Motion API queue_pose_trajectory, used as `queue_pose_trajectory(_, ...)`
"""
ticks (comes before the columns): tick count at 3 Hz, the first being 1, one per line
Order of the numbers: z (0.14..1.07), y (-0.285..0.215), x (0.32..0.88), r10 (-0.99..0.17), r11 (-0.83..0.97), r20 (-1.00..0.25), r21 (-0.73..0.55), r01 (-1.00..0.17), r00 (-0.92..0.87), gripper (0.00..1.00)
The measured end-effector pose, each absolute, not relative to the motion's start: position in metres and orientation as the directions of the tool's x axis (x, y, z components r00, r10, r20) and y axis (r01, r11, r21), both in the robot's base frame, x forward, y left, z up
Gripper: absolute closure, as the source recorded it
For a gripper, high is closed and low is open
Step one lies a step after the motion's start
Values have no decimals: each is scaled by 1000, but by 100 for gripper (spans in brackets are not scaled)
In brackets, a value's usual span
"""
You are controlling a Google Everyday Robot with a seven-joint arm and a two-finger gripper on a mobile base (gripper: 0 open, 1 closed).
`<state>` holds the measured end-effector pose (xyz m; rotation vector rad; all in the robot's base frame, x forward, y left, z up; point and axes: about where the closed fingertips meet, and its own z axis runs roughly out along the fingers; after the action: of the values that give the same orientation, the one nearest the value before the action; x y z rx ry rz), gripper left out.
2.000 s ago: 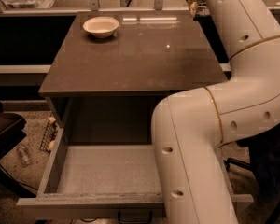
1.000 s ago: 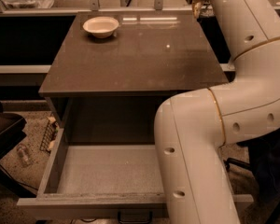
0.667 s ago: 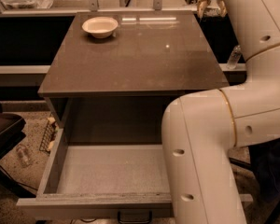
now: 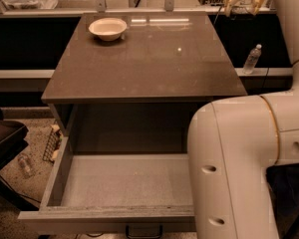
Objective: Place rxbar chocolate into top drawer
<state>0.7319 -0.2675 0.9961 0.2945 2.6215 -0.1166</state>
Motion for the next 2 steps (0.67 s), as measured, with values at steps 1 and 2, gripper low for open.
queue_pose_trajectory(1,1010,-281,707,233,967,-469,14,256,-852,100)
queue_pose_trajectory(2,1038,-294,672,349,935,-457,112,336,-818,100)
